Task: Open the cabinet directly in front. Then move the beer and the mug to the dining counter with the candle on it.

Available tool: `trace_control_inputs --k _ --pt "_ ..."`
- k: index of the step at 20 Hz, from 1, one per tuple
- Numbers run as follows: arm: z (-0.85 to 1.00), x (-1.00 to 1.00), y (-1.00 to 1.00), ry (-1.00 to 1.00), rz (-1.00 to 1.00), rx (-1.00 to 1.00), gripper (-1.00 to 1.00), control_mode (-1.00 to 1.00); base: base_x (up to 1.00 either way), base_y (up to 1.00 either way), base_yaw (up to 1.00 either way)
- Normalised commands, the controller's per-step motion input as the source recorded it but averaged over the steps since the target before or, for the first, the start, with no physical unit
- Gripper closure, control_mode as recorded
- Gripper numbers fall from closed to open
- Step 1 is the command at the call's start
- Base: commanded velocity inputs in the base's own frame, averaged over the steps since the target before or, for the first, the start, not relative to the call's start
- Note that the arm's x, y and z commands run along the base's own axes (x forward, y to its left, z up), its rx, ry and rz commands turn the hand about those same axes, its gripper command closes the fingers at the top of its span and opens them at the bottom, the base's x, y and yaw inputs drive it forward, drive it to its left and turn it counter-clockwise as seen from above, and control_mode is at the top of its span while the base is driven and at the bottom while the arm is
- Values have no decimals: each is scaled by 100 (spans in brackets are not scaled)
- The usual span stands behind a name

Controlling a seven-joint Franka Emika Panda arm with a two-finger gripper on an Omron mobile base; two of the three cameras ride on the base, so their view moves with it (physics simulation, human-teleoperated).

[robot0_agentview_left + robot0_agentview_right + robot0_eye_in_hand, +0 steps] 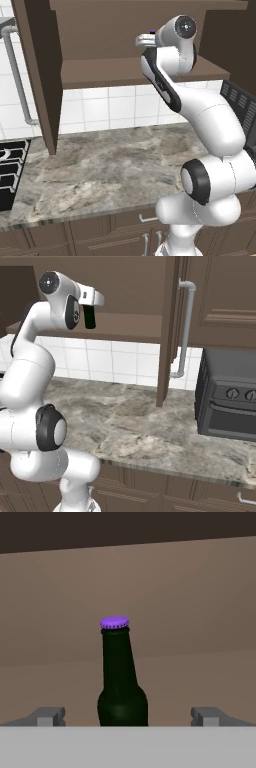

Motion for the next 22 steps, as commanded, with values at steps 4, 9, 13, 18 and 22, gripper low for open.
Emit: trace_control_inputs --k 4,9,13,18,22 --pt "0 7 1 0 0 0 -100 -100 0 0 0" --pt "0 16 1 0 0 0 -100 -100 0 0 0" --pt "0 25 2 0 0 0 -100 -100 0 0 0" --pt "0 24 2 0 0 0 -100 -100 0 0 0" --pt "0 21 2 0 0 0 -100 -100 0 0 0"
